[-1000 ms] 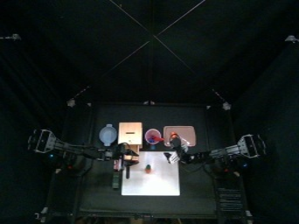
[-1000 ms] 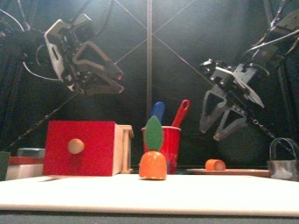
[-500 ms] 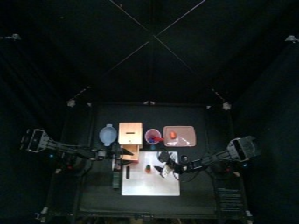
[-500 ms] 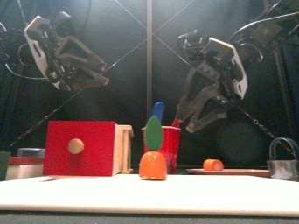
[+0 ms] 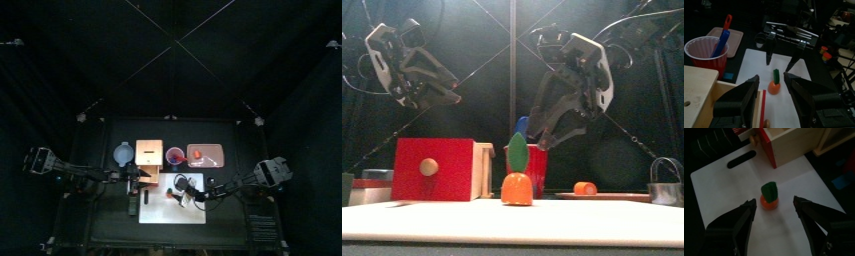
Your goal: Place carrot top in open drawer
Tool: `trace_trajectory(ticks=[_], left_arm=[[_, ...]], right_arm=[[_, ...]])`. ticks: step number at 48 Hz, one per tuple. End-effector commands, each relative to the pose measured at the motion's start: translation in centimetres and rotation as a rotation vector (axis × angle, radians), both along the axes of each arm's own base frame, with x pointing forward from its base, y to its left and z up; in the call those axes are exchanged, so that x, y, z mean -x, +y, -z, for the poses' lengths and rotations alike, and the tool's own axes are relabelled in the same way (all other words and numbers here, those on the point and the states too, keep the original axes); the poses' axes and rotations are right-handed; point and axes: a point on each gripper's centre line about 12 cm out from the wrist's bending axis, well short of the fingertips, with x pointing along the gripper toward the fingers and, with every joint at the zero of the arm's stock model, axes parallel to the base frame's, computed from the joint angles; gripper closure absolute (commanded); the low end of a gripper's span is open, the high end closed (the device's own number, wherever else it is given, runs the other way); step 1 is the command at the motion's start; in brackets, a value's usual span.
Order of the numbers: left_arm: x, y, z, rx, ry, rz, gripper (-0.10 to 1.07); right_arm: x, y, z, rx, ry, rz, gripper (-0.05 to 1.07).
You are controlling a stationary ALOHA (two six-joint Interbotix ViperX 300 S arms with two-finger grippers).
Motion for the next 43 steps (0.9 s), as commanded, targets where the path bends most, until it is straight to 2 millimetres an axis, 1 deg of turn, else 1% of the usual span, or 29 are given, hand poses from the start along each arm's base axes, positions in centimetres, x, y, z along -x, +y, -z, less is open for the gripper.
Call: trace_trajectory(ticks=[1, 9, 14, 19, 29, 32, 36, 39, 43], left_arm=[[-0.2, 0.0, -0.6, 0.003, -0.024, -0.004, 0.15], [-0.1, 0.0, -0.4, 0.002, -0.020, -0.004, 0.15], [0.1, 0.2, -0.1, 0.006, -0.012, -0.013, 0.15], [0.4, 0.5, 0.0, 0.016, -0.018, -0.031, 0.15], [1.6, 1.1, -1.1, 0.027, -0.123, -0.068, 0.15], [2.1, 1.3, -1.4, 0.030, -0.152, -0.077, 0.15], [2.5, 1.3, -1.6, 0.034, -0.171, -0.080, 0.15], [2.8, 1.4, -1.7, 0.034, -0.179, -0.081, 0.15], [3.0, 1.4, -1.9, 0.034, -0.190, -0.082, 0.15]], right_arm=[[-1.1, 0.2, -1.3, 0.002, -0.041, -0.013, 0.10], [-2.3, 0.1, -0.7, -0.002, -0.036, -0.016, 0.12], [-2.7, 0.0, -0.6, -0.009, -0.036, -0.019, 0.16], [-2.7, -0.1, -0.5, -0.014, -0.035, -0.020, 0.25], [-2.9, -0.5, -0.7, -0.015, -0.040, -0.007, 0.47], [-3.1, -0.8, -0.9, -0.013, -0.048, 0.000, 0.53], [-3.5, -1.3, -1.4, -0.009, -0.062, 0.008, 0.58], [-4.1, -1.7, -2.3, 0.002, -0.090, 0.008, 0.60], [-4.7, -2.2, -3.5, 0.022, -0.123, 0.004, 0.60]])
